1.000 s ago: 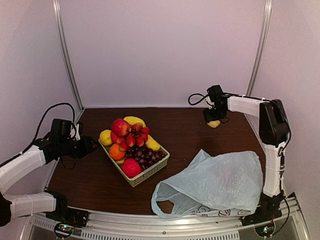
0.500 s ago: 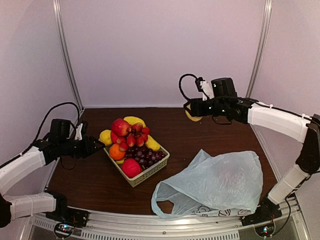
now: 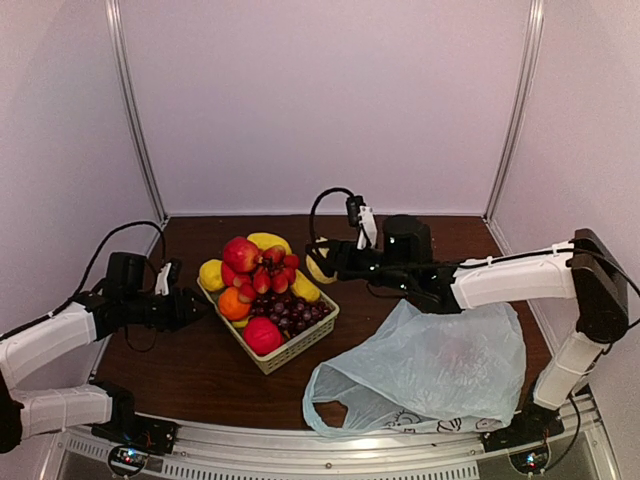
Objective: Untie the knot of the plastic bag and take out the fruit
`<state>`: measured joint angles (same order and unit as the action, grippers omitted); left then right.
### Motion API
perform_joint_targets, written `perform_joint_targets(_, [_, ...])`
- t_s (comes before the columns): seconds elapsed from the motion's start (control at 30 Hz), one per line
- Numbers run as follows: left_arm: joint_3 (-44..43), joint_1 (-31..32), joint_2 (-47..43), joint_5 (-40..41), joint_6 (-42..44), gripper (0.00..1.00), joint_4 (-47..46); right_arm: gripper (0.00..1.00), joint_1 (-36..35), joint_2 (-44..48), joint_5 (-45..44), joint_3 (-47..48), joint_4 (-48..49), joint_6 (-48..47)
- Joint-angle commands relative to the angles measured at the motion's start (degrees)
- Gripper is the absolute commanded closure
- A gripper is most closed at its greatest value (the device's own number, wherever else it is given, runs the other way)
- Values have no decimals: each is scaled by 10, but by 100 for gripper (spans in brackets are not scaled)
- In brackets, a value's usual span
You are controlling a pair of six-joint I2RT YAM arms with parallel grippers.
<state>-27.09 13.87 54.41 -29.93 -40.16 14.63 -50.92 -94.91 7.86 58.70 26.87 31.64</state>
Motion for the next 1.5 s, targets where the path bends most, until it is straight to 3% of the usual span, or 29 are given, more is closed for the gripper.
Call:
perform_joint_targets(0.0, [8, -1, -5, -11, -4, 48, -27, 55, -25, -39, -20, -11, 112, 29])
perform_joint_targets(0.27, [11, -1, -7, -8, -6, 48, -27, 54, -38, -88, -25, -7, 152, 23])
perform_joint_targets(1.03, [17, -1, -20, -7, -10, 48, -20, 48, -57, -180, -4, 47, 150, 12])
perform_joint_targets(1.47, [15, -1, -23, -7, -6, 48, -16, 36, -57, -182, -20, 20, 138, 8])
